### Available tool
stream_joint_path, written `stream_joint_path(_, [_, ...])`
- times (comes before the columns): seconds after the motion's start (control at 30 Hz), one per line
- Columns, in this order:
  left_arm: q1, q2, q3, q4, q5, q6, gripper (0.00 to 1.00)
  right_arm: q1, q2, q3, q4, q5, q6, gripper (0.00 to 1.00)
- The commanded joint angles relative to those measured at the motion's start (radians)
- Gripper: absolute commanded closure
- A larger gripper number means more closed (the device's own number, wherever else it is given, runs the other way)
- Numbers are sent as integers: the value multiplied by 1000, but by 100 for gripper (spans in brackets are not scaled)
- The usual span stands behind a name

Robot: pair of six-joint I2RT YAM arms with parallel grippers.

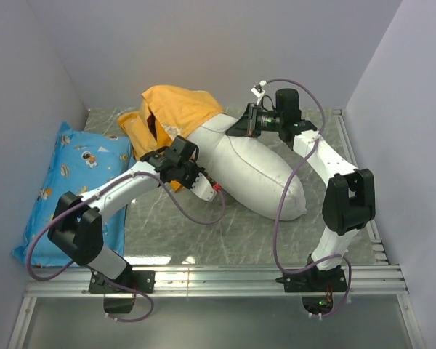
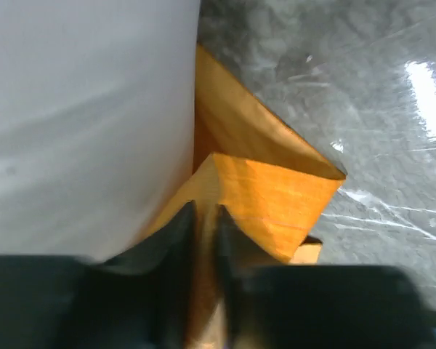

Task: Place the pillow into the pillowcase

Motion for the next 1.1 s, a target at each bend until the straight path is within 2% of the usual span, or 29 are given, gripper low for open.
stream_joint_path(0.0, [-23,-2,99,-55,89,117,82,5,5,18,43,-7,11,100])
stream_joint_path(0.03, [-39,-4,116,-54,127,109,100,10,8,10,60,-4,36,100])
stream_joint_path(0.1, [-89,-11,166,-82,235,54,100,19,12,1,127,13,73,100])
stream_joint_path(0.13, [-109,-4,255,-106,349,34,100,30,12,-10,158,17,119,100])
stream_joint_path(0.17, [-149,10,298,-103,403,-56,100,38,14,-11,214,25,141,100])
stream_joint_path(0.23, [-175,18,412,21,549,-191,100,47,20,-2,258,57,190,100])
stream_joint_path(0.3, [-191,16,466,136,606,-368,100,50,32,10,298,77,215,100])
stream_joint_path(0.33, [-194,15,473,238,622,-407,100,48,38,27,299,80,227,100])
stream_joint_path(0.4, [-195,-4,475,313,649,-499,100,55,44,33,293,86,222,100])
stream_joint_path(0.47, [-192,-22,438,372,639,-552,100,64,40,13,290,99,202,100])
stream_joint_path(0.57, [-180,-46,356,357,623,-540,100,93,41,-37,273,108,153,100])
stream_joint_path(0.67, [-171,-122,193,403,611,-596,100,142,29,-57,180,140,-7,100])
stream_joint_path(0.83, [-210,-259,21,252,657,-638,100,263,-17,-172,60,82,-213,100])
stream_joint_path(0.87, [-230,-280,1,226,660,-680,97,287,-21,-203,36,80,-232,100])
stream_joint_path(0.9, [-238,-296,-19,184,666,-714,88,307,-25,-256,25,73,-248,100])
stream_joint_path(0.93, [-247,-315,-14,167,684,-759,57,343,-23,-276,11,70,-277,100])
stream_joint_path(0.97, [-249,-341,-4,161,691,-893,42,357,-17,-295,-20,68,-291,100])
stream_joint_path(1.03, [-247,-352,73,151,650,-1059,27,377,-21,-344,-41,53,-314,91])
stream_joint_path(1.07, [-228,-349,113,123,636,-1149,26,377,-31,-358,-63,44,-321,85])
